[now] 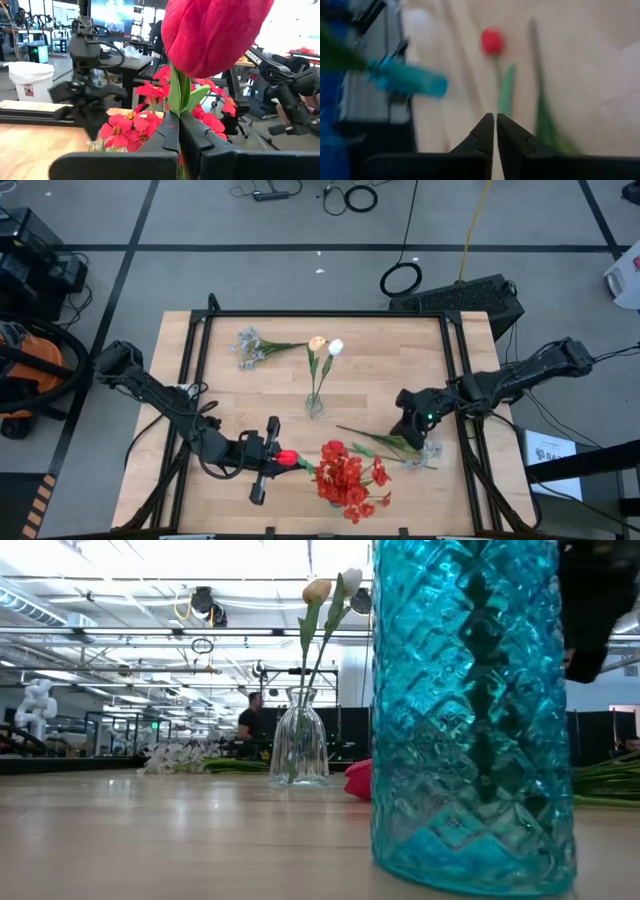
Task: Sort flowers into vase by color
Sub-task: Put the top red tulip into the blue vase
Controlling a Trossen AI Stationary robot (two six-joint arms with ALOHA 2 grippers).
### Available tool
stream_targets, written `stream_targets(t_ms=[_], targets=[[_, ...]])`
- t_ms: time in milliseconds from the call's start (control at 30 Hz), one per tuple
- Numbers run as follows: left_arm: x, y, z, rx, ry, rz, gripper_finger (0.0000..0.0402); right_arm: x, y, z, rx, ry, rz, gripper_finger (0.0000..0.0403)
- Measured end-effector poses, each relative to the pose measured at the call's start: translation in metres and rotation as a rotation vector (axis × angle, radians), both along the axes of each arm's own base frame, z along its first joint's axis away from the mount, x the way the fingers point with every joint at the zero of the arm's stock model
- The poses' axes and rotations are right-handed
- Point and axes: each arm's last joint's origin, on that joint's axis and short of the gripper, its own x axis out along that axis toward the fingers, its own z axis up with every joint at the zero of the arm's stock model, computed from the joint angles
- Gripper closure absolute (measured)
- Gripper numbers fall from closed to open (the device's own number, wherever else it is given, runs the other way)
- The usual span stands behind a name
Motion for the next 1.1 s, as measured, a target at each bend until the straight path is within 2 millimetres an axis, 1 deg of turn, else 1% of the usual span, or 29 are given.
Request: stream_targets(t_ms=[100,233,367,500,667,833,933,1100], targets=[[0.0,0.001,0.0,-0.001,-0.002,0.003,0.0401,-0.001,0.011,-0.004,-0.01,0.014,0.116,0.04],[0.0,0.001,0.0,-0.001,-0.003,0.003,0.0401,-0.001,0.027,-0.014,-0.12,0.024,0.256,0.0402],[0.0,0.001,0.0,-0.001,-0.004,0.003,0.0401,0.003,0.04,-0.029,-0.227,0.061,0.29,0.0402],[0.001,0.001,0.0,0.0,-0.003,0.005,0.0401,0.013,0.051,-0.04,-0.236,0.051,0.304,0.0402],[0.002,0.003,0.0,0.004,0.001,0.012,0.0401,0.028,0.067,-0.048,-0.177,-0.027,0.251,0.0402],[0.003,0.004,-0.001,0.009,0.013,0.014,0.0401,0.034,0.086,-0.055,-0.167,-0.06,0.158,0.0403],[0.003,0.004,-0.002,0.017,0.02,0.008,0.0401,0.037,0.101,-0.052,-0.167,-0.065,0.111,0.0403],[0.003,0.003,-0.003,0.021,0.022,-0.016,0.0401,0.048,0.134,-0.039,-0.198,-0.133,0.045,0.0403]])
